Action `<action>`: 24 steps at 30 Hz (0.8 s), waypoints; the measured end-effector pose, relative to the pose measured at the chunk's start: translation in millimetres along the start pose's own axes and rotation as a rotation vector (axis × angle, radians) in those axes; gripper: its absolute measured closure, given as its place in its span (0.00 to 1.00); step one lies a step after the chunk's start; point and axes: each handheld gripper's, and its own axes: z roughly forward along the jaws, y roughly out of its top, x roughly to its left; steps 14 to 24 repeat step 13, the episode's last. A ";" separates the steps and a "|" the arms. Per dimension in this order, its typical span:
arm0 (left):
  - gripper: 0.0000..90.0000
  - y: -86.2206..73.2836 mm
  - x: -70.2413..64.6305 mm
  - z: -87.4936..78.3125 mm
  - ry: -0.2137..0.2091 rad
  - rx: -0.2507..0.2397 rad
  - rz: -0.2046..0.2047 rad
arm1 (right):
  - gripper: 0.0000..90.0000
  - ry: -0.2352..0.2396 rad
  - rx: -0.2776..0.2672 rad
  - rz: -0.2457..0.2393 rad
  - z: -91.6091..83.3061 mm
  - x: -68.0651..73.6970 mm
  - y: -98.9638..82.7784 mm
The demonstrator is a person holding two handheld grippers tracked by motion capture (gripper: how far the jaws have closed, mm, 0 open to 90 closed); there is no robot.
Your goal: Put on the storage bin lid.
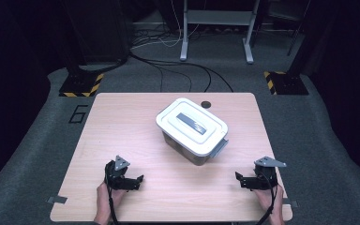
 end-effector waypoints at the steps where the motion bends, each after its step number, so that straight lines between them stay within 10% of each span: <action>1: 0.00 0.0 0.0 0.1 0.000 -0.001 0.000 | 0.04 -0.011 0.001 -0.005 1.6 0.3 -3.3; 24: 0.00 -0.2 -0.9 0.4 0.003 -0.008 -0.008 | 0.00 -0.050 0.071 -0.037 11.8 4.5 -18.5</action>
